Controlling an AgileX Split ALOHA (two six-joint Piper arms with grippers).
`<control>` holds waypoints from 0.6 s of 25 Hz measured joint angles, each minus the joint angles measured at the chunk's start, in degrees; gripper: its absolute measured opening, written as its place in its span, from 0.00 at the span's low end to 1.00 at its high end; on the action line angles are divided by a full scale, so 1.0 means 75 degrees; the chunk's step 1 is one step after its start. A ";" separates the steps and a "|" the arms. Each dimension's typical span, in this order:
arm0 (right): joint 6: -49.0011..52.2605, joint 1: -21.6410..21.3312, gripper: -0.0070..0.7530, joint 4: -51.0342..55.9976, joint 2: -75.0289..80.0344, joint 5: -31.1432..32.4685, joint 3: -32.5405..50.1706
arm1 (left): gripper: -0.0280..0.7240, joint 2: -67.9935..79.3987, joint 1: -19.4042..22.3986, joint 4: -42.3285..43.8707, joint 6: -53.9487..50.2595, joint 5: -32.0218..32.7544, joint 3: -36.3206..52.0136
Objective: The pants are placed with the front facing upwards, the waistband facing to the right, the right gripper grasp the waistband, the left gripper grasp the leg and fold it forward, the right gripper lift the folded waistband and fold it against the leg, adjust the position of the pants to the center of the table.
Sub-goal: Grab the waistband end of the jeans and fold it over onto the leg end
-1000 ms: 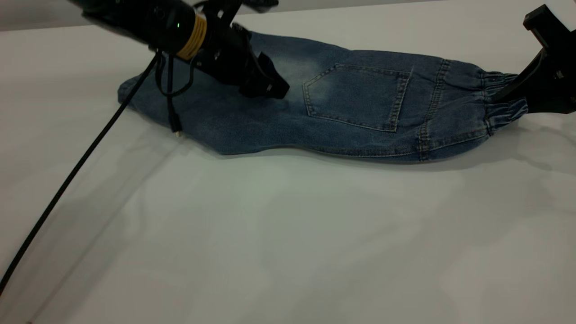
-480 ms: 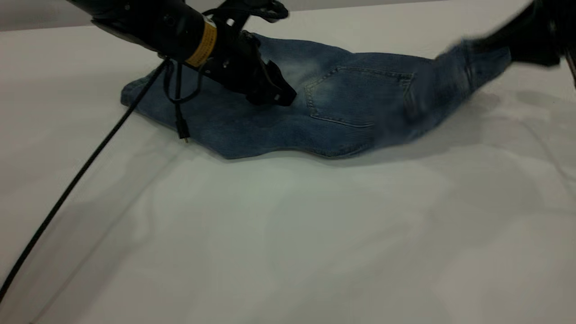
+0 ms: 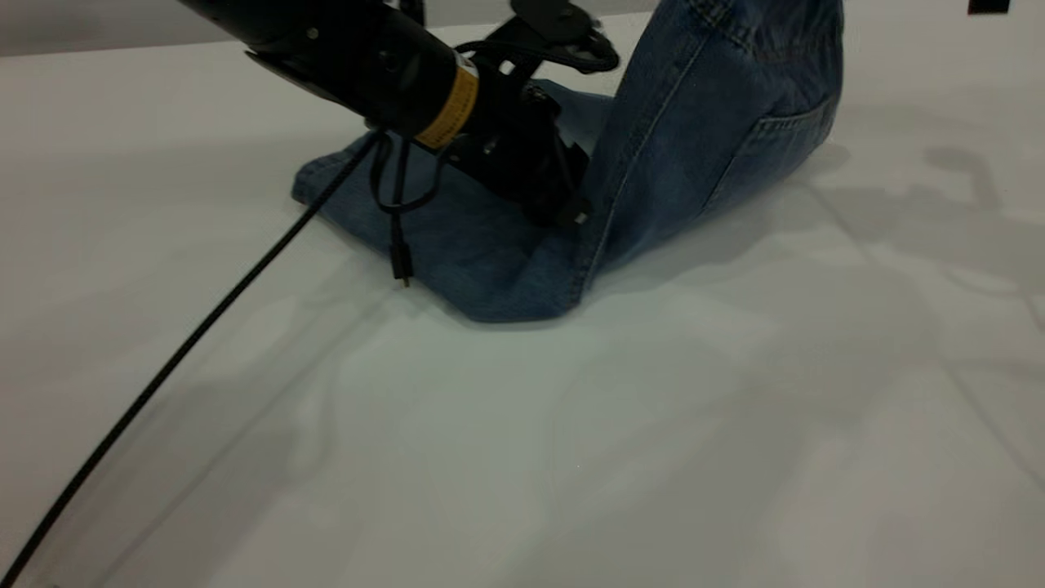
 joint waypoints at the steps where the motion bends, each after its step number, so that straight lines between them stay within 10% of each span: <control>1: -0.0018 0.0062 0.07 -0.0020 0.0000 0.0001 0.0000 | 0.47 0.0000 -0.0074 0.0000 0.0000 0.0009 0.0000; 15: -0.0029 0.0213 0.07 -0.0676 0.0000 0.0000 0.0000 | 0.46 -0.0973 0.0094 0.0008 -0.0460 0.1930 0.0002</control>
